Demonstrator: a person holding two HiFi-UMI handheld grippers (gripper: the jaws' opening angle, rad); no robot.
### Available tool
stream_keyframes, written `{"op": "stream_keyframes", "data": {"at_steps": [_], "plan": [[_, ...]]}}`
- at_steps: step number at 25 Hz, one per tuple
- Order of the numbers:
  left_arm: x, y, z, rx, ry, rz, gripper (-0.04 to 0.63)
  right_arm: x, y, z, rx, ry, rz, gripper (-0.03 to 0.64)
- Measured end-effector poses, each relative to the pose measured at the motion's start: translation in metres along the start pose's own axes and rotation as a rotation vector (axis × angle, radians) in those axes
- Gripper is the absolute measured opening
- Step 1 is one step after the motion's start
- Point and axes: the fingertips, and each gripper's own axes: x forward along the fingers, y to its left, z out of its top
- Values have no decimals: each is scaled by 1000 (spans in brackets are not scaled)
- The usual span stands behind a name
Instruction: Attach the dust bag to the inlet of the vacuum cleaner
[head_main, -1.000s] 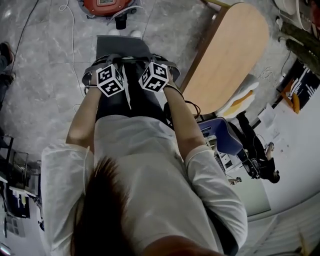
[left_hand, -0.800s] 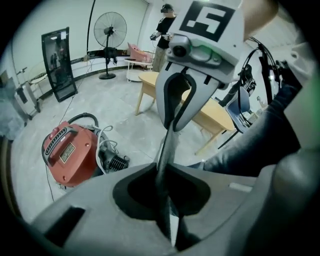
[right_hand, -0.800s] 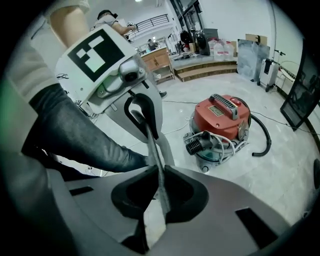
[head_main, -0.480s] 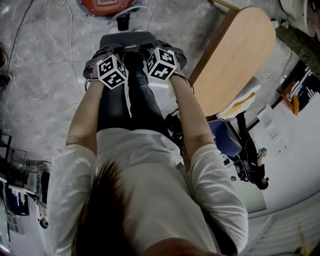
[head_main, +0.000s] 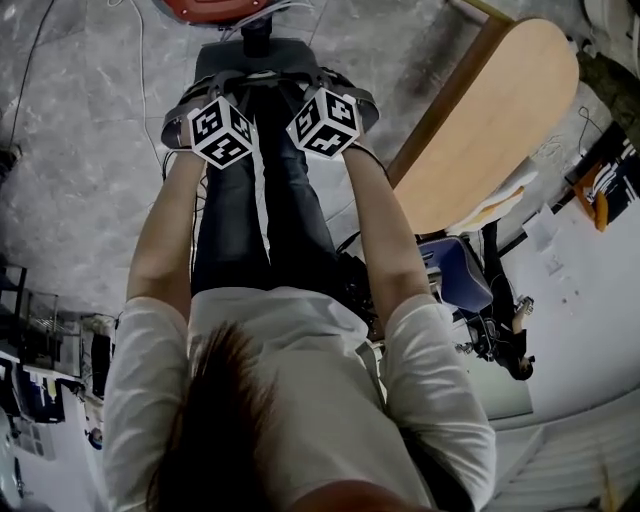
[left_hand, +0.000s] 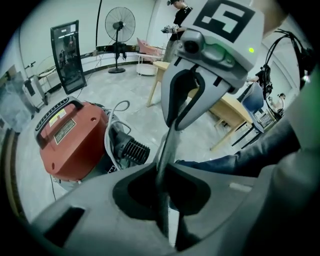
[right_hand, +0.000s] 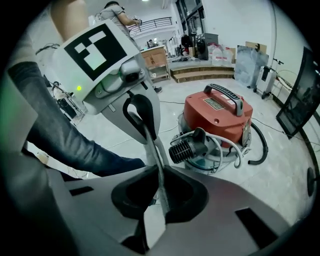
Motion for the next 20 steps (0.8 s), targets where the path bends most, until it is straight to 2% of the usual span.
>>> {"op": "stream_keyframes", "data": {"at_steps": [3, 6, 9, 13, 16, 20], "plan": [[13, 4, -1, 40, 2, 1, 41, 10, -3, -8, -21, 4, -27, 32], [23, 9, -2, 62, -8, 8, 41, 19, -8, -13, 4, -1, -41, 32], [30, 17, -7, 55, -13, 16, 41, 29, -14, -12, 32, -7, -51, 34], [36, 26, -17, 4, 6, 42, 41, 44, -21, -8, -67, 39, -49, 32], [36, 33, -24, -46, 4, 56, 41, 52, -26, 0, -58, 33, -53, 34], [39, 32, -31, -18, 2, 37, 41, 59, -20, -2, -31, 29, -59, 33]]}}
